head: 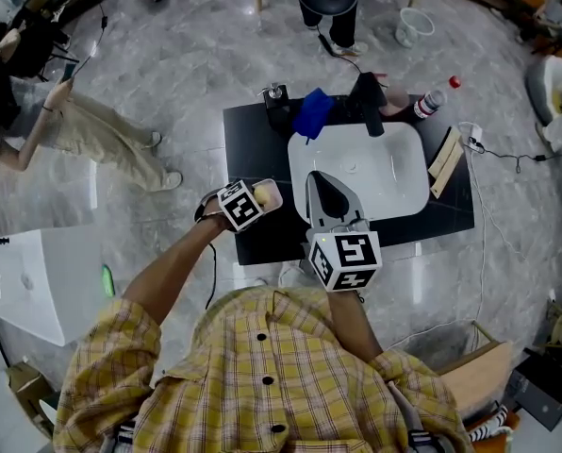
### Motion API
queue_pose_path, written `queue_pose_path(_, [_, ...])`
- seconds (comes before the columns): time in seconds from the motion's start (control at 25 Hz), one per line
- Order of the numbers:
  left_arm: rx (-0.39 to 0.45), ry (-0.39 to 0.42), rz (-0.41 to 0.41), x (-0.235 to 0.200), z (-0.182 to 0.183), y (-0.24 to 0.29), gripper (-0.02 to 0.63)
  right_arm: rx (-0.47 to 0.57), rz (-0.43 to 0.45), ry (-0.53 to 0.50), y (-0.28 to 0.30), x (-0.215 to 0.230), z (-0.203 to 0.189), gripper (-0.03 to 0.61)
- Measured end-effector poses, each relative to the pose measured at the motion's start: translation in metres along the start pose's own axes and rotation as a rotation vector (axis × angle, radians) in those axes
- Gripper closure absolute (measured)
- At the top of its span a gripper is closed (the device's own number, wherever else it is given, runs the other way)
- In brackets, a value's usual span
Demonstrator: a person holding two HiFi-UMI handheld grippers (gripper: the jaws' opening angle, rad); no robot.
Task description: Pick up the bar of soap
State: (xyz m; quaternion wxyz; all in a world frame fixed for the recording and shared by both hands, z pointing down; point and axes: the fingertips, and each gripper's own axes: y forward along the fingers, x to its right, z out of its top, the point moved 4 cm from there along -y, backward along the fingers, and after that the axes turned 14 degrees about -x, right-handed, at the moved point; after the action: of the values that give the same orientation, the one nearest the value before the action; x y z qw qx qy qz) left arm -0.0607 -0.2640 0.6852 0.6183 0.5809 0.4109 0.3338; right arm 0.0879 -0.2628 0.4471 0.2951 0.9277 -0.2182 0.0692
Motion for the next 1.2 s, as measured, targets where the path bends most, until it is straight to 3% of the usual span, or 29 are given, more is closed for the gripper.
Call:
queue_pose_path(0.52, [0.135,-0.070,0.058,0.006,-0.010,-0.017,0.430,0.010,0.005,-0.013,-0.009,-0.010,-0.001,0.558])
queue_pose_path(0.96, [0.209,-0.084,0.096,0.009,-0.013,-0.045,0.433,0.023,0.022,-0.024,-0.012,-0.018,0.003,0.558])
queue_pose_path(1.2, [0.318,-0.111,0.153,0.012,-0.012,-0.076,0.434,0.022,0.023,-0.031,-0.013,-0.022,0.003,0.558])
